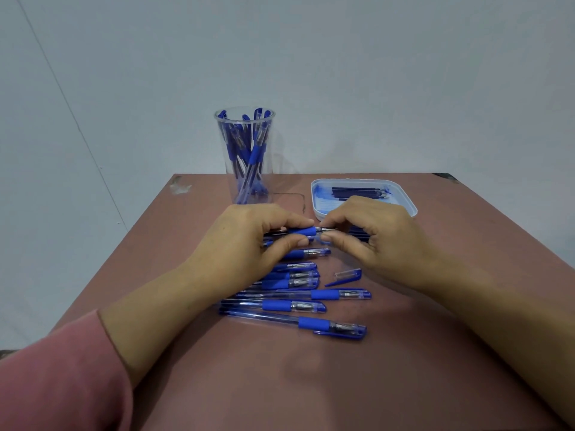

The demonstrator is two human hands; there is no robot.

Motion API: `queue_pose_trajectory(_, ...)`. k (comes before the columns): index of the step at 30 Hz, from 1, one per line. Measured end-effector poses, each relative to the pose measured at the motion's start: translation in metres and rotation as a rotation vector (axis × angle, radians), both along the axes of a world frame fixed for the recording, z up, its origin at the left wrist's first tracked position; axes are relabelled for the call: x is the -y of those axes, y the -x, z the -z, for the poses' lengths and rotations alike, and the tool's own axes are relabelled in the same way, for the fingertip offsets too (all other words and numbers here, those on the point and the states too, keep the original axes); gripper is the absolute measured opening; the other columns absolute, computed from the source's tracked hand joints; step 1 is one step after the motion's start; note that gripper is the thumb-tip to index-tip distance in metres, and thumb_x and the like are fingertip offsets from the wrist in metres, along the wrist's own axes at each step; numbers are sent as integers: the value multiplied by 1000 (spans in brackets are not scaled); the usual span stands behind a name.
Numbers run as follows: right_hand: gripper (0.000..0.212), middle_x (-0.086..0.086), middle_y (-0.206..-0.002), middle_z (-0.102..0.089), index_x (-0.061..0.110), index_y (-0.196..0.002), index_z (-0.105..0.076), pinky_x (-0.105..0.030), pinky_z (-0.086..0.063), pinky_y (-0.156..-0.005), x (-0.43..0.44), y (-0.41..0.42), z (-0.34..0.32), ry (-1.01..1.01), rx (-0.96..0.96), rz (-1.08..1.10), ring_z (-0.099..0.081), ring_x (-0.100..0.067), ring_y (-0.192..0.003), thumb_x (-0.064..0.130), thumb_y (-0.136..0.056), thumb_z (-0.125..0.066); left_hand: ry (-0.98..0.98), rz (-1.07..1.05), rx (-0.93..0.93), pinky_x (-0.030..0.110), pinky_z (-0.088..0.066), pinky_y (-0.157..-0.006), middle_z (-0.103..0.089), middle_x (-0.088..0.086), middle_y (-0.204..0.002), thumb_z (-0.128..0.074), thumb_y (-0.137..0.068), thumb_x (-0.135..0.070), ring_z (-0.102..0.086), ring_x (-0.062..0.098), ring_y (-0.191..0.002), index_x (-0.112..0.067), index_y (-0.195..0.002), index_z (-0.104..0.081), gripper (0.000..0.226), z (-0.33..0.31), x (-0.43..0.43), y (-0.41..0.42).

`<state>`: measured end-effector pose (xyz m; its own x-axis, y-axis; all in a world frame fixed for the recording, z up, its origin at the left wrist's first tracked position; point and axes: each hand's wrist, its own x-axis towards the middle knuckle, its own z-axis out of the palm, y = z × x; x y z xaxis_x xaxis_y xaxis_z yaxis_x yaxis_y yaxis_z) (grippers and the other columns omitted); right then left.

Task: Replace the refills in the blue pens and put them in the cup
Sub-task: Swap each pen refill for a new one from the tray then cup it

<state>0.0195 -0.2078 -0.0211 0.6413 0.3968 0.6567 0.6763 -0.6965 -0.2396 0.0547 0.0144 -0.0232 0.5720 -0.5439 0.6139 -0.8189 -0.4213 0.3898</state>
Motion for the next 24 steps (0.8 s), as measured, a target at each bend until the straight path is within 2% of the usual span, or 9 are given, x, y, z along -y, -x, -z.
queue_pose_trajectory(5, 11, 21, -84, -58, 23, -97, -67, -16, -47, -73, 1, -1, 0, -25, -85, -6, -59, 0, -82, 24, -87, -69, -24, -10, -10, 22, -54, -76, -67, -24, -93, -69, -86, -36, -65, -4, -86, -30, -109, -73, 25, -1, 0, 1)
queue_pose_trajectory(8, 24, 21, -93, -62, 49, -104, -56, -23, -51, -77, 10, -1, -5, -9, -266, 18, -61, -5, -89, 49, -81, -65, -57, -54, -25, 25, -55, -77, -69, -22, -94, -71, -84, -36, -64, -4, -86, -32, -109, -73, 25, -2, -3, -2)
queue_pose_trajectory(10, 27, 20, -96, -61, 56, -102, -51, -26, -51, -79, 22, 1, -7, 60, -341, 52, -60, -7, -91, 56, -78, -64, -64, -93, -16, 27, -55, -78, -70, -20, -95, -72, -85, -34, -64, -3, -86, -31, -109, -73, 25, -3, -5, -5)
queue_pose_trajectory(12, 23, 20, -91, -62, 52, -99, -58, -26, -50, -79, 31, 5, -9, 137, -378, 64, -58, -4, -92, 53, -78, -68, -71, -113, -13, 26, -55, -79, -69, -21, -95, -72, -85, -32, -63, -3, -86, -32, -110, -73, 24, -3, -6, -7)
queue_pose_trajectory(15, 26, 19, -89, -58, 45, -102, -67, -17, -41, -78, 37, 8, -10, 270, -454, 53, -53, 0, -92, 58, -80, -64, -92, -109, -36, 24, -55, -80, -68, -24, -96, -72, -86, -33, -62, -6, -88, -34, -111, -71, 25, -3, -6, -6)
queue_pose_trajectory(17, 24, 17, -87, -52, 44, -103, -69, -10, -34, -74, 35, 9, -9, 346, -498, 55, -49, 2, -91, 53, -81, -64, -98, -103, -44, 26, -55, -81, -68, -24, -97, -71, -86, -31, -62, -6, -90, -35, -111, -71, 26, -3, -5, -5)
queue_pose_trajectory(19, 18, 17, -88, -52, 42, -101, -69, -10, -35, -74, 32, 9, -10, 378, -498, 63, -48, 0, -91, 46, -84, -65, -100, -97, -55, 28, -55, -83, -68, -25, -98, -71, -86, -29, -63, -5, -92, -35, -112, -71, 27, -3, -6, -5)
queue_pose_trajectory(21, 13, 18, -88, -56, 38, -97, -68, -14, -39, -74, 31, 9, -9, 337, -471, 96, -52, -1, -89, 43, -85, -66, -103, -92, -59, 29, -56, -83, -67, -26, -98, -71, -86, -28, -63, -5, -93, -35, -112, -70, 27, -3, -6, -5)
queue_pose_trajectory(24, 7, 17, -72, -61, 35, -89, -67, -12, -41, -63, 32, 9, -10, 107, -393, 160, -58, -5, -73, 33, -84, -70, -101, -89, -53, 28, -56, -83, -67, -26, -98, -71, -86, -28, -62, -5, -92, -35, -112, -70, 27, -5, -6, -4)
